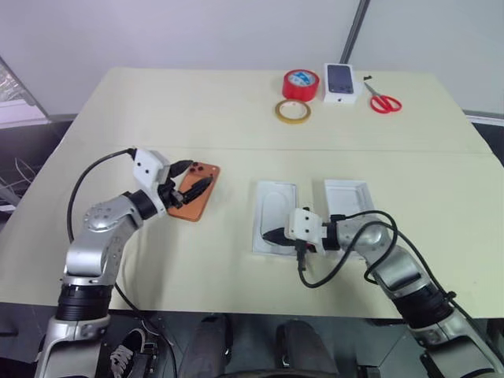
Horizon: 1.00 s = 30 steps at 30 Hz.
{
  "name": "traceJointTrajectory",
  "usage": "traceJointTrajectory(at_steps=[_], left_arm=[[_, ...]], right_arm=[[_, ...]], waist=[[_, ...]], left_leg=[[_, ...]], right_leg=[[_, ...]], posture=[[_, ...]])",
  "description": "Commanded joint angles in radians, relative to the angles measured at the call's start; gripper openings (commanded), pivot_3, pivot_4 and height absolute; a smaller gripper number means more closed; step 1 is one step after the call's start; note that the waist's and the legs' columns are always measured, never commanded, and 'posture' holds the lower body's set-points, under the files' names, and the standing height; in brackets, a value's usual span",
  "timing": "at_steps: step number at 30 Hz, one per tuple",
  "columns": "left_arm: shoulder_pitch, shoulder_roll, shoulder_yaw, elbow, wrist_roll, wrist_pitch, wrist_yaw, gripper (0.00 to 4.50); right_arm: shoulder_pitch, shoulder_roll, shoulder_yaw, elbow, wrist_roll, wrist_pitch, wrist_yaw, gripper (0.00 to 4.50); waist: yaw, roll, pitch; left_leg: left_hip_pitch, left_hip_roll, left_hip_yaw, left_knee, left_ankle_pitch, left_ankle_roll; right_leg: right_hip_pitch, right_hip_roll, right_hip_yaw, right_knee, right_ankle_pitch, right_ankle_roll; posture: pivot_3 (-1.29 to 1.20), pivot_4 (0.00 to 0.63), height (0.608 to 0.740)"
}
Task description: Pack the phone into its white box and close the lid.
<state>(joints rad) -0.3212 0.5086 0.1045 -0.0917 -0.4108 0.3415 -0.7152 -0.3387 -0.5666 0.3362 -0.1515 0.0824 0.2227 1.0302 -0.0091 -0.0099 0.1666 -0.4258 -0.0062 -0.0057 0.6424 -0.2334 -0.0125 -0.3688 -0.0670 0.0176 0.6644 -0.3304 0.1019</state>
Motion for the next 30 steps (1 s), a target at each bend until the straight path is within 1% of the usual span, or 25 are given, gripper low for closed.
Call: traceJointTrajectory(at_steps=[1,3,8,15,19,23,30], left_arm=[[-0.005,0.003,0.01,-0.008,0.008,-0.026,-0.002,3.49],[-0.004,0.002,0.011,-0.009,0.008,-0.026,-0.002,3.49],[-0.001,0.011,0.018,0.002,0.005,-0.017,-0.008,3.49],[-0.007,0.002,0.011,0.004,0.007,-0.018,-0.001,3.49],[0.0,-0.001,0.003,-0.001,0.011,-0.017,0.001,3.49],[0.0,0.0,0.006,0.0,0.011,-0.015,0.003,3.49],[0.003,0.006,0.012,0.0,0.008,0.013,0.02,3.49]], right_arm=[[-0.017,-0.001,-0.017,-0.012,-0.003,-0.012,-0.012,0.11],[-0.033,0.007,-0.032,0.016,-0.01,-0.011,-0.037,0.11],[-0.085,0.028,-0.054,0.109,-0.065,-0.1,-0.133,0.11],[-0.153,0.091,-0.031,0.247,-0.172,-0.189,-0.257,0.11],[-0.158,0.071,0.022,0.305,-0.249,-0.217,-0.243,0.11],[-0.128,0.042,0.046,0.276,-0.235,-0.178,-0.15,0.11],[-0.132,0.071,0.018,0.272,-0.233,-0.197,-0.189,0.11]], waist=[[-0.001,0.0,0.0],[-0.002,0.0,0.0],[-0.003,0.0,0.0],[-0.004,0.0,0.0],[-0.003,0.0,0.0],[-0.004,0.0,0.0],[-0.005,0.0,0.0]], left_leg=[[0.0,0.0,0.0,0.0,0.0,0.0],[0.0,0.0,0.0,0.0,0.0,0.0],[0.0,0.0,0.0,0.0,0.0,0.0],[0.0,0.0,0.0,0.0,0.0,0.0],[0.0,0.0,0.0,0.0,0.0,0.0],[0.0,0.0,0.0,0.0,0.0,0.0],[0.001,0.0,0.0,0.0,0.0,0.0]], right_leg=[[0.0,0.0,0.0,0.0,0.0,0.0],[0.0,0.0,0.0,0.0,0.0,0.0],[-0.001,0.0,0.0,0.0,0.0,0.0],[-0.001,0.0,0.0,0.0,0.0,0.0],[-0.001,0.001,0.0,0.0,0.0,0.0],[0.0,0.001,0.0,0.0,0.0,0.0],[0.0,0.001,0.0,0.001,0.0,0.0]], posture=[[0.0,0.15,0.74],[0.0,0.15,0.74],[0.0,0.15,0.74],[0.0,0.15,0.74],[0.0,0.15,0.74],[0.0,0.15,0.74],[0.0,0.15,0.74]])
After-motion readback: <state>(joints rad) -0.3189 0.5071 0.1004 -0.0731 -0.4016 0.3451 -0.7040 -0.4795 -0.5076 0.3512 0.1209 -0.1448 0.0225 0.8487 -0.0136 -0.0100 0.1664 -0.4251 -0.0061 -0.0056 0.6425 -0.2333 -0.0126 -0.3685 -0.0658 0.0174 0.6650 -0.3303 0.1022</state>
